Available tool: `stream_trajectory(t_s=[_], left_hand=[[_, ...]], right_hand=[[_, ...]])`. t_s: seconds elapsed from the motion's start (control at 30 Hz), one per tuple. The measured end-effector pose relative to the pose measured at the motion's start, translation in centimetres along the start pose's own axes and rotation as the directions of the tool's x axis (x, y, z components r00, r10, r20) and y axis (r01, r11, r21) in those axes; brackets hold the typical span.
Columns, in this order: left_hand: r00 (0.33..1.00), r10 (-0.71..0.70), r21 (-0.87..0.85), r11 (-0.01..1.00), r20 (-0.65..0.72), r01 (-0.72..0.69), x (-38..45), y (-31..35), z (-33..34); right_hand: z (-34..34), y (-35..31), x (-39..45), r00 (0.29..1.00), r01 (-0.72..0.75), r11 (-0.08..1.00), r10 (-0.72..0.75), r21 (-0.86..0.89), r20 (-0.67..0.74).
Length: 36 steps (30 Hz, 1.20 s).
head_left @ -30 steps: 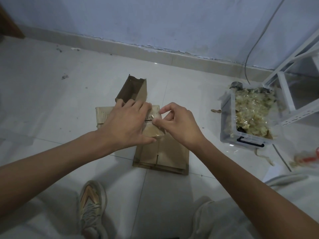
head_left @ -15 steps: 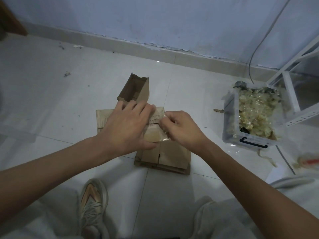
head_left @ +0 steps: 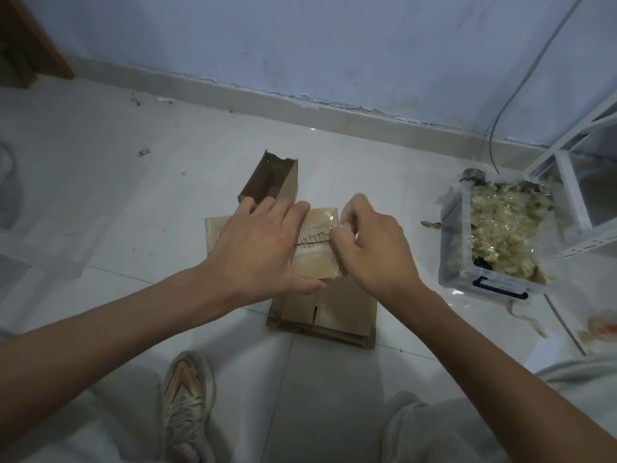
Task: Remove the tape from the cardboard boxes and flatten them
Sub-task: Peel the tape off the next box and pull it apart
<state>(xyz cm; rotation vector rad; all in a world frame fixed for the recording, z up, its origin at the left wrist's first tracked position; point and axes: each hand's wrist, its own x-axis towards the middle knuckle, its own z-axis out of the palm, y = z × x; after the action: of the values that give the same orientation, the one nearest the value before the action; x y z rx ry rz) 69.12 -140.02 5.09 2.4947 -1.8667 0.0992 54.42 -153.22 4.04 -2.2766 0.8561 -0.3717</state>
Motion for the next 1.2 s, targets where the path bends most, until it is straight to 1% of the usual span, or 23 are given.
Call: stream_trajectory(t_s=[0.03, 0.07, 0.13, 0.2, 0.23, 0.3, 0.33, 0.4, 0.47, 0.57, 0.63, 0.7, 0.73, 0.77, 0.8, 0.83, 0.87, 0.9, 0.97, 1.07, 1.13, 1.2], left_hand=[[1.0, -0.006, 0.03, 1.0, 0.002, 0.006, 0.0, 0.2, 0.1], [1.0, -0.014, 0.048, 0.999, -0.002, 0.014, 0.0, 0.3, 0.1], [1.0, -0.017, 0.07, 0.997, -0.012, 0.018, 0.2, 0.4, 0.0], [1.0, -0.006, 0.095, 0.995, -0.011, 0.007, 0.5, 0.4, 0.0], [1.0, -0.001, 0.101, 0.995, -0.008, 0.002, 0.5, 0.4, 0.1], [1.0, 0.011, 0.104, 0.995, -0.012, -0.009, 0.2, 0.5, 0.4], [1.0, 0.013, 0.095, 0.995, -0.012, -0.012, 0.0, 0.6, 0.4], [1.0, 0.013, 0.063, 0.998, -0.01, -0.012, -0.6, 0.9, 0.4], [0.999, 0.027, 0.054, 0.998, -0.044, -0.024, -1.0, 1.4, 0.2], [0.997, 0.023, 0.025, 0.999, -0.073, -0.021, -1.5, 1.7, -0.3], [0.997, 0.012, 0.033, 0.999, -0.079, -0.009, -1.8, 2.0, -0.6], [0.998, 0.007, -0.008, 1.0, -0.063, -0.007, -2.0, 2.3, -1.2], [1.0, -0.011, -0.097, 0.995, -0.025, 0.009, -1.9, 2.2, -1.7], [0.997, -0.049, -0.24, 0.969, 0.053, 0.06, -1.7, 1.7, -2.3], [0.984, -0.092, -0.394, 0.908, 0.152, 0.145, -1.4, 1.0, -2.7], [0.964, -0.121, -0.526, 0.818, 0.239, 0.233, -0.9, 0.1, -2.8], [0.946, -0.122, -0.603, 0.744, 0.301, 0.288, -0.4, -0.9, -2.7], [0.936, -0.098, -0.642, 0.703, 0.339, 0.306, 0.1, -1.7, -2.5], [0.919, -0.031, -0.686, 0.656, 0.394, 0.316, 0.8, -2.8, -1.9], [0.896, 0.043, -0.741, 0.58, 0.443, 0.338, 1.4, -3.5, -1.3], [0.879, 0.061, -0.785, 0.482, 0.474, 0.39, 1.3, -3.5, -1.0], [0.882, 0.059, -0.825, 0.388, 0.468, 0.412, 1.1, -2.9, -0.5]], right_hand=[[0.1, -0.3, 0.0, 0.999, 0.052, 0.979, -0.05, -0.197, 0.02], [0.1, -0.6, -0.1, 0.995, 0.095, 0.947, -0.089, -0.305, 0.033], [0.5, -0.8, -0.1, 0.99, 0.131, 0.889, -0.136, -0.439, 0.02], [0.7, -0.3, 0.4, 0.987, 0.138, 0.854, -0.161, -0.501, -0.002], [0.7, 0.0, 0.6, 0.989, 0.135, 0.873, -0.149, -0.468, 0.006], [0.8, 0.3, 0.7, 0.993, 0.117, 0.94, -0.113, -0.32, 0.032], [1.0, 0.4, 0.7, 0.991, 0.132, 0.953, -0.127, -0.271, 0.035], [1.3, 0.4, 0.3, 0.985, 0.168, 0.947, -0.171, -0.274, 0.015], [1.6, 0.5, -0.2, 0.986, 0.143, 0.956, -0.161, -0.255, -0.05], [2.3, 0.5, -1.1, 0.973, 0.085, 0.991, -0.104, -0.1, -0.205], [2.5, 0.2, -1.5, 0.954, 0.096, 0.995, -0.098, -0.024, -0.282], [2.1, 0.7, -1.2, 0.957, 0.124, 0.992, -0.128, -0.029, -0.261], [1.7, 1.3, -0.8, 0.96, 0.17, 0.982, -0.183, -0.077, -0.211], [1.2, 1.7, -0.5, 0.955, 0.237, 0.958, -0.26, -0.158, -0.144], [0.6, 2.0, -0.2, 0.935, 0.318, 0.917, -0.346, -0.24, -0.084], [0.2, 2.2, 0.1, 0.905, 0.389, 0.87, -0.422, -0.302, -0.052], [0.0, 2.3, 0.3, 0.877, 0.436, 0.837, -0.477, -0.33, -0.053], [-0.1, 2.1, 0.4, 0.859, 0.46, 0.825, -0.508, -0.329, -0.073], [0.1, 1.8, 0.6, 0.831, 0.492, 0.81, -0.547, -0.321, -0.107], [0.3, 1.8, 0.5, 0.798, 0.535, 0.775, -0.594, -0.337, -0.097], [0.2, 1.9, 0.4, 0.792, 0.539, 0.772, -0.601, -0.337, -0.109], [0.2, 1.8, 0.5, 0.771, 0.534, 0.766, -0.615, -0.358, -0.166]])
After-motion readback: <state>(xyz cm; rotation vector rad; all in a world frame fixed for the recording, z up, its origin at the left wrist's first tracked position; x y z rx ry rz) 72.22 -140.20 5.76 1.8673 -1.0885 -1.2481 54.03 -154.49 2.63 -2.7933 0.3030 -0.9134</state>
